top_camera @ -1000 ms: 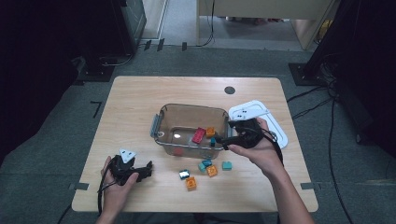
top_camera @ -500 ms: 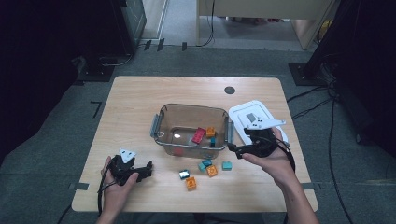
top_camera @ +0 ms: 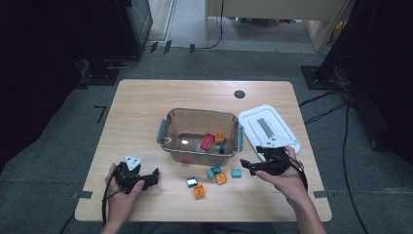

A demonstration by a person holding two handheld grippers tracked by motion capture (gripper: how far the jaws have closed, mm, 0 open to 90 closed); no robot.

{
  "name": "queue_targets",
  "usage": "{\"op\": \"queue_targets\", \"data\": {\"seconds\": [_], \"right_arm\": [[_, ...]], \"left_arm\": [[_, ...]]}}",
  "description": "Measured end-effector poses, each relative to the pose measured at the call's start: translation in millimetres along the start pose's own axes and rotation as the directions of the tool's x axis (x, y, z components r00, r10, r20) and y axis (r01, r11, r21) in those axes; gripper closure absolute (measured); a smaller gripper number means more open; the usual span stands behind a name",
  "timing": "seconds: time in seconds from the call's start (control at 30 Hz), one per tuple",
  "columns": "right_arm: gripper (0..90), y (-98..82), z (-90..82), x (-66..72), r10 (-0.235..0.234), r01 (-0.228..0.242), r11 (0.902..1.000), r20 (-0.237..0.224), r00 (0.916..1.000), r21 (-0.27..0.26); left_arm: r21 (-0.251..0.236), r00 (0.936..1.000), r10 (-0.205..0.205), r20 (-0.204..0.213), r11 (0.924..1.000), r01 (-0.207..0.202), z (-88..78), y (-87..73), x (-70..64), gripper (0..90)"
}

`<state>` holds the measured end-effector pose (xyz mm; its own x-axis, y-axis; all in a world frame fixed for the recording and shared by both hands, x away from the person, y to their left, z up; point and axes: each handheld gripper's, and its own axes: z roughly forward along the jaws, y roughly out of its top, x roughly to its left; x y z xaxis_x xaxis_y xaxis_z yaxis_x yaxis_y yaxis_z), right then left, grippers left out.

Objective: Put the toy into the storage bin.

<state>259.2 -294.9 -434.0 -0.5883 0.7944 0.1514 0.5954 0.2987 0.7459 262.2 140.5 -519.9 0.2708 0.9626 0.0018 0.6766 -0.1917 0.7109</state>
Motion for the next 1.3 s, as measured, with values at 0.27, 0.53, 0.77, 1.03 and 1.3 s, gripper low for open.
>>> {"op": "queue_targets", "data": {"seconds": [0.27,0.53,0.77,1.03,1.3], "right_arm": [[30.5,-16.6,19.7,5.0,-0.029,0.029,0.9990,-0.020,0.9994,0.033],[37.2,-31.3,36.7,6.2,-0.045,0.046,0.9969,-0.012,0.9989,0.064],[43.7,-42.2,50.2,8.8,-0.091,0.094,0.9909,-0.037,0.9952,0.096],[50.3,-48.6,61.5,12.3,-0.128,0.133,0.9840,-0.053,0.9904,0.119],[55.2,-52.8,61.6,13.3,-0.158,0.161,0.9820,-0.039,0.9867,0.099]], "left_arm": [[0.000,1.0000,0.000,0.000,1.0000,0.000,0.0,0.0,0.0,1.3],[0.000,1.0000,0.000,0.000,1.0000,0.000,0.0,0.0,0.0,1.3],[0.000,1.0000,0.000,0.000,1.0000,0.000,0.0,0.0,0.0,1.3],[0.000,1.0000,0.000,0.000,1.0000,0.000,0.0,0.0,0.0,1.3],[0.000,1.0000,0.000,0.000,1.0000,0.000,0.0,0.0,0.0,1.3]]}}
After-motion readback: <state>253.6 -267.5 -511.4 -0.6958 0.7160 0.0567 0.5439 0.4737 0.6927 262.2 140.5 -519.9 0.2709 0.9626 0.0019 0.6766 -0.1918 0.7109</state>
